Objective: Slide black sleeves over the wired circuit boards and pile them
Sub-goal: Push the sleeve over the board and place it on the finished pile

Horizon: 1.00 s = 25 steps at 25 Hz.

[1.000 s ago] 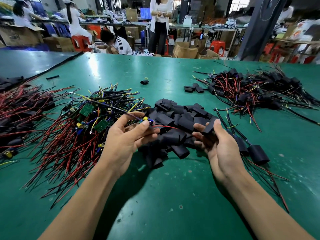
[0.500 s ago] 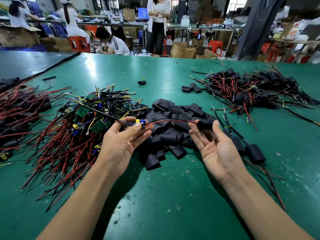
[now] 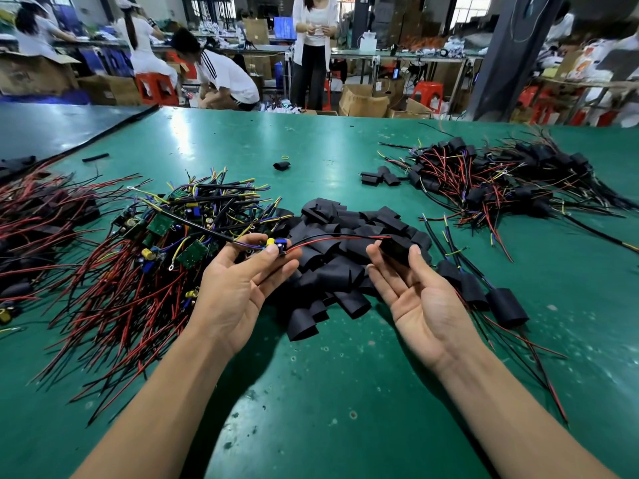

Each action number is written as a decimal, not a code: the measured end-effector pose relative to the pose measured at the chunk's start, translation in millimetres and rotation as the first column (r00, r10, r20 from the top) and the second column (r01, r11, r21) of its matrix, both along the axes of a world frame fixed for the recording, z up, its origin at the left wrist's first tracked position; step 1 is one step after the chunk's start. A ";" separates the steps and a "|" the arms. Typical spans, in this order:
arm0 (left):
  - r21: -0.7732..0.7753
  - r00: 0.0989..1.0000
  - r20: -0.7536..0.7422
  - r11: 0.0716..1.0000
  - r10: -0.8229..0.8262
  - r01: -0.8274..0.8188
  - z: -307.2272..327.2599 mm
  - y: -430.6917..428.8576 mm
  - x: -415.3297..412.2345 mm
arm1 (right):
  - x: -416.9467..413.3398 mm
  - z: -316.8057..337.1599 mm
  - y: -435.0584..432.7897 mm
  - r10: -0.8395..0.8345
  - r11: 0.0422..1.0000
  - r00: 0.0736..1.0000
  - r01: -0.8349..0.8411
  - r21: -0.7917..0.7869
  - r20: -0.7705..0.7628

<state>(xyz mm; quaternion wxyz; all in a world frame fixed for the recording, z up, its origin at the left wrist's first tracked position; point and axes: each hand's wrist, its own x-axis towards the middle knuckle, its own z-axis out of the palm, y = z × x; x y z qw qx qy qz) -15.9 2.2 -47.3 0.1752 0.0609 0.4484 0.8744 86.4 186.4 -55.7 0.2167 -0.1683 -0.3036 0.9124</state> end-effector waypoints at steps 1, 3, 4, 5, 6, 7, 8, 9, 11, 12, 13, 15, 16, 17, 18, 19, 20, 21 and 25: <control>-0.001 1.000 0.001 1.000 0.000 0.000 0.1 -0.2 0.0 | 0.6 0.4 0.2 0.000 1.000 1.000 0.000 -0.014 -0.006; 0.002 1.000 0.005 1.000 -0.001 0.001 0.6 -0.5 -0.1 | 1.6 1.6 0.9 -0.001 0.999 1.000 0.000 -0.043 -0.017; 0.004 1.000 0.008 1.000 -0.001 0.001 0.7 -0.6 -0.1 | 2.1 2.0 0.8 0.002 0.999 1.000 -0.003 -0.051 -0.019; 0.006 1.000 0.009 1.000 -0.001 0.001 0.8 -0.7 0.0 | 2.4 2.5 0.6 0.006 0.999 1.000 -0.007 -0.054 -0.016; 0.005 1.000 0.010 1.000 -0.003 0.003 0.9 -0.7 0.2 | 2.3 2.7 0.2 0.012 0.999 1.000 -0.012 -0.053 -0.014; 0.004 1.000 0.008 1.000 -0.005 0.005 0.8 -0.9 0.5 | 2.5 3.2 -0.6 0.017 0.999 1.000 -0.018 -0.050 -0.013; 0.000 1.000 0.004 1.000 -0.007 0.007 0.6 -0.8 0.7 | 2.3 3.3 -1.5 0.023 0.999 1.000 -0.023 -0.045 -0.013; -0.005 1.000 0.001 1.000 -0.007 0.007 0.4 -0.9 1.1 | 2.2 3.4 -2.5 0.028 0.999 1.000 -0.028 -0.036 -0.012; -0.013 1.000 -0.003 1.000 -0.012 0.012 0.5 -0.4 2.7 | 2.4 3.0 -3.9 0.034 0.999 0.999 -0.034 0.000 -0.005; -0.016 1.000 -0.006 1.000 -0.017 0.017 0.9 0.4 3.9 | 2.2 2.7 -4.8 0.037 0.999 0.999 -0.037 0.020 -0.004; -0.021 1.000 -0.013 0.999 -0.027 0.027 1.5 1.4 5.8 | 2.0 2.1 -5.9 0.041 0.998 0.999 -0.040 0.037 -0.005; -0.051 0.998 -0.033 0.997 -0.055 0.054 1.4 5.2 11.2 | 1.6 1.8 -8.8 0.050 0.997 0.999 -0.050 0.065 -0.004; -0.083 0.997 -0.045 0.994 -0.069 0.065 0.7 8.0 14.6 | 1.2 2.0 -10.4 0.053 0.996 0.999 -0.053 0.074 -0.002; -0.123 0.995 -0.057 0.990 -0.084 0.076 -0.2 10.9 18.6 | 0.9 2.1 -12.3 0.056 0.995 0.998 -0.056 0.079 -0.002; -0.159 0.993 -0.067 0.983 -0.099 0.087 -1.3 14.1 22.7 | 0.6 1.7 -13.7 0.061 0.994 0.998 -0.061 0.087 -0.001; -0.188 0.990 -0.074 0.977 -0.116 0.100 -2.0 17.2 26.8 | 0.6 1.1 -15.1 0.070 0.992 0.998 -0.070 0.102 -0.003; -0.209 0.988 -0.078 0.971 -0.134 0.115 -2.5 19.7 30.5 | 0.5 0.1 -16.1 0.081 0.989 0.997 -0.080 0.125 -0.002; -0.224 0.985 -0.078 0.966 -0.153 0.133 -2.2 21.6 33.6 | 1.1 -0.5 -17.5 0.091 0.984 0.996 -0.090 0.156 0.002; -0.179 0.978 -0.036 0.965 -0.203 0.194 1.7 23.6 38.4 | 3.8 -1.3 -22.1 0.124 0.953 0.992 -0.126 0.274 0.023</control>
